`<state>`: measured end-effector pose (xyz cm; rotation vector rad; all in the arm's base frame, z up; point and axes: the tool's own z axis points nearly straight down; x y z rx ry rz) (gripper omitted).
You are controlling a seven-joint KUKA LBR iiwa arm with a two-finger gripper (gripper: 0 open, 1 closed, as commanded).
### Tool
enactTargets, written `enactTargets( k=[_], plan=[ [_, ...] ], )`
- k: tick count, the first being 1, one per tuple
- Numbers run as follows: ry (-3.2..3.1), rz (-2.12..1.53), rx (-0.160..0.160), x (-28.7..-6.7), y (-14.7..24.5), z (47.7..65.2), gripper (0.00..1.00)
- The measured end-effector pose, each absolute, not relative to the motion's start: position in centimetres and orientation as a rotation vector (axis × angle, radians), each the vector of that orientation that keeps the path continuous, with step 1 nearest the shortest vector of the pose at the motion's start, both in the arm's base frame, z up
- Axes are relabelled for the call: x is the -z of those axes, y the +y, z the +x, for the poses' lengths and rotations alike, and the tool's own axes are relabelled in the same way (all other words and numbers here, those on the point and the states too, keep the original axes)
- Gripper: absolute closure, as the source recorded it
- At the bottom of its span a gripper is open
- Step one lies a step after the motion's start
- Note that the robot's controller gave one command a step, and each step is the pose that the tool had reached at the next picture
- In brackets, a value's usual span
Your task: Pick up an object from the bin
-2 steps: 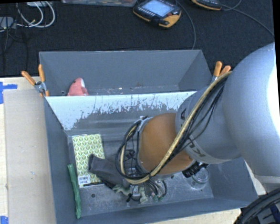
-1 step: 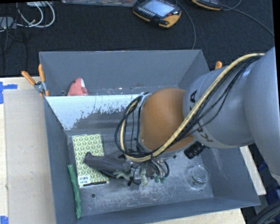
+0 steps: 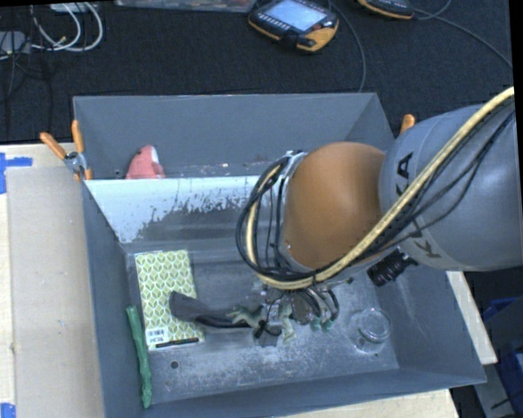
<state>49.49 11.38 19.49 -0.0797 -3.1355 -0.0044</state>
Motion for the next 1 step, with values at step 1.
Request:
enactTargets(
  k=[1],
  plan=[
    [-3.132,-0.102,0.003,-27.15,11.07,49.31,1.0]
  ],
)
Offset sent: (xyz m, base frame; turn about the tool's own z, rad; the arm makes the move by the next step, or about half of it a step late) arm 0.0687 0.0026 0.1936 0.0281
